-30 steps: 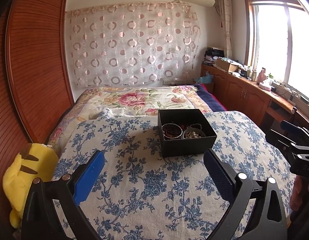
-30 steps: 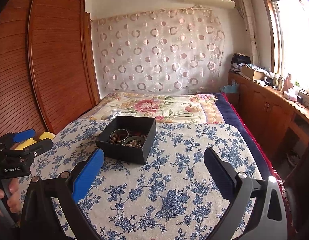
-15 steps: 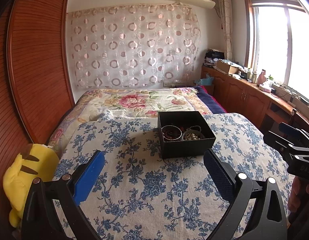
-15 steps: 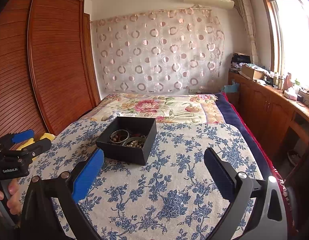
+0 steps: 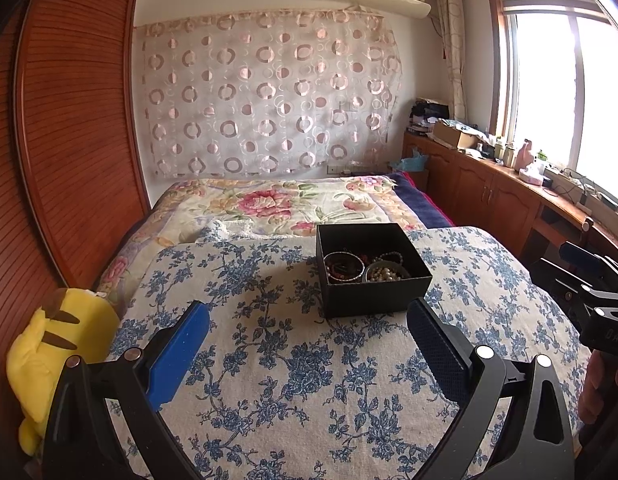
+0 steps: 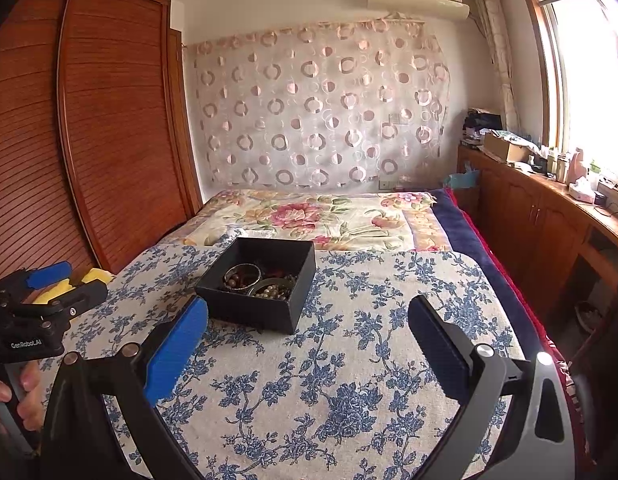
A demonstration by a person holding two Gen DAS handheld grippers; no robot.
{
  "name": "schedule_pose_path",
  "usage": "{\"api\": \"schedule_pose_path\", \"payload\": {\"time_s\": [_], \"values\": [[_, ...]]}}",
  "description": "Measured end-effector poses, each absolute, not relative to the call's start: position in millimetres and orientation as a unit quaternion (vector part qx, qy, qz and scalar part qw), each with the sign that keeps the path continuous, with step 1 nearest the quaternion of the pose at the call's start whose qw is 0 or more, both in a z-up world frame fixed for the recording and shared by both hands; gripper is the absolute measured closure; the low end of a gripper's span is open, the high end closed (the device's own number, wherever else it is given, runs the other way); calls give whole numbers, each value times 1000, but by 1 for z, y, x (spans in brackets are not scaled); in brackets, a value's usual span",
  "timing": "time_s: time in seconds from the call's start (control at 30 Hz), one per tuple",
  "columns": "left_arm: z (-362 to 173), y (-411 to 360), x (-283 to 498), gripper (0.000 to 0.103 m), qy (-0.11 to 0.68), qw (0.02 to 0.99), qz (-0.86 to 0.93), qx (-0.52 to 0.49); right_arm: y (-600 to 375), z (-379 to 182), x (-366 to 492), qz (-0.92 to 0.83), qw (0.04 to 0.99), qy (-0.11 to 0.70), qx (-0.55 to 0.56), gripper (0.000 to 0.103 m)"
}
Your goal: Organize jewelry
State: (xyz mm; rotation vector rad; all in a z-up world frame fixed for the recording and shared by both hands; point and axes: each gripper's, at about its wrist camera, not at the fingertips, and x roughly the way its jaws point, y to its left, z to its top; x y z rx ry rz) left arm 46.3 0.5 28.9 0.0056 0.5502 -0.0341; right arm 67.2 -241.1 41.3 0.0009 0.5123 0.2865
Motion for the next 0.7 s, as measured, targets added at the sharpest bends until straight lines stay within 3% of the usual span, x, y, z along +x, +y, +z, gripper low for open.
{"api": "schedule_pose_path", "payload": {"time_s": [0.7], "values": [[28,1,47,7,274,962,-19,0,-241,42,66,141,958,251,1,2]]}}
